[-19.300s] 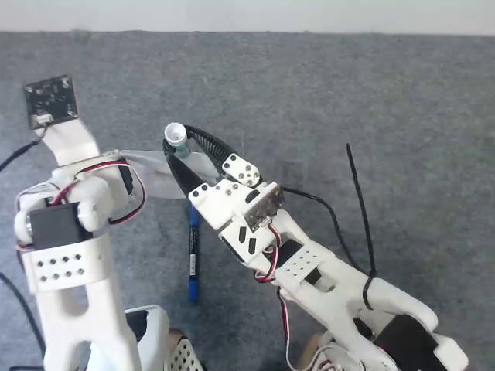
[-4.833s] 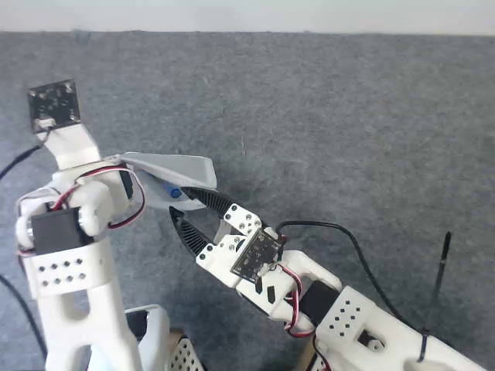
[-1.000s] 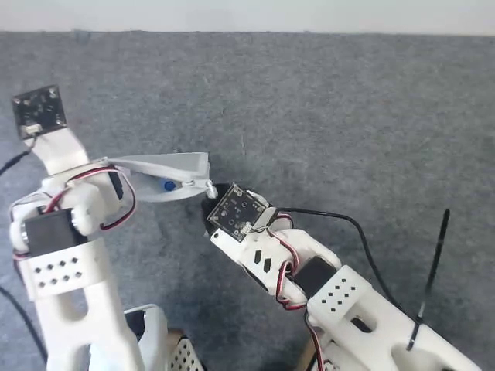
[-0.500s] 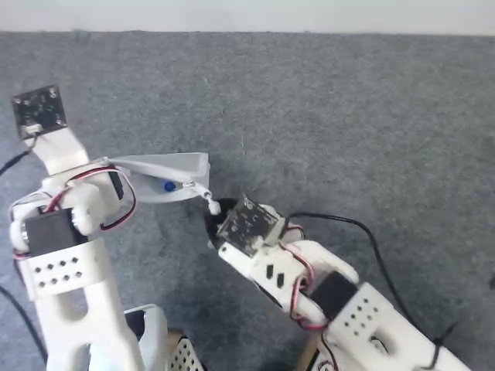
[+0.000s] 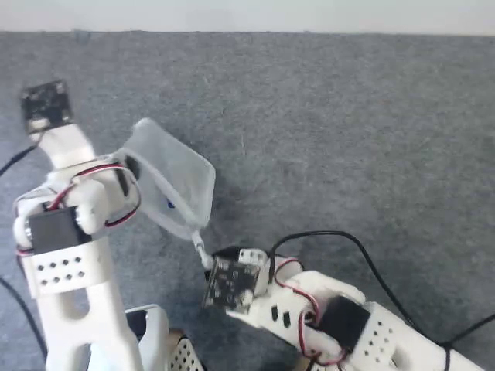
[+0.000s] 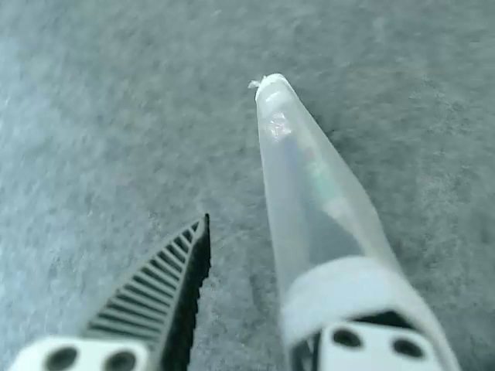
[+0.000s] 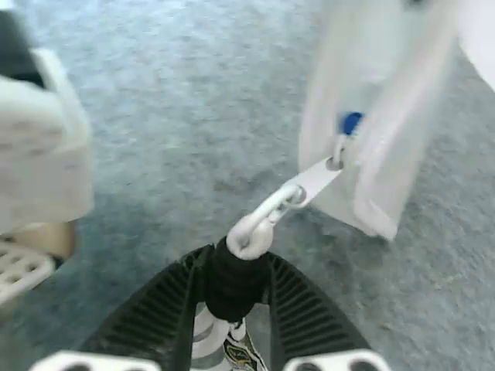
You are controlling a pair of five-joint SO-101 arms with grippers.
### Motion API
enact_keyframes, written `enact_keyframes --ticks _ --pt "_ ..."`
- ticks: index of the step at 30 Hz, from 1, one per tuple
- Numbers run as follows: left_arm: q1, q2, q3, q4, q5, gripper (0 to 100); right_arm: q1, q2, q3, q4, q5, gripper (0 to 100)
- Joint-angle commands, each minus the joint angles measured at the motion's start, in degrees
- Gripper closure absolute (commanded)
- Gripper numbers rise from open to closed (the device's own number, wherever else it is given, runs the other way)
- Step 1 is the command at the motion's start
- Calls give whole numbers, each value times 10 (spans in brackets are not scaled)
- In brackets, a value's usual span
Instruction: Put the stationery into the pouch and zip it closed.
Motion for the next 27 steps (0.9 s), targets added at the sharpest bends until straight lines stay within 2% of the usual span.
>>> enact_keyframes --ticks 1,15,20,24,27 --pt "64 -15 -57 -22 -66 783 -39 -58 -38 48 11 991" --pt "344 -15 -106 -18 -288 783 -44 -222 -38 135 10 991" --pt "440 -15 -108 44 -349 783 -43 -259 -38 151 10 991" --pt "456 -15 -116 93 -350 783 -4 -281 -38 152 3 991" --pt "456 -15 -165 162 -348 783 15 -282 -38 149 2 991"
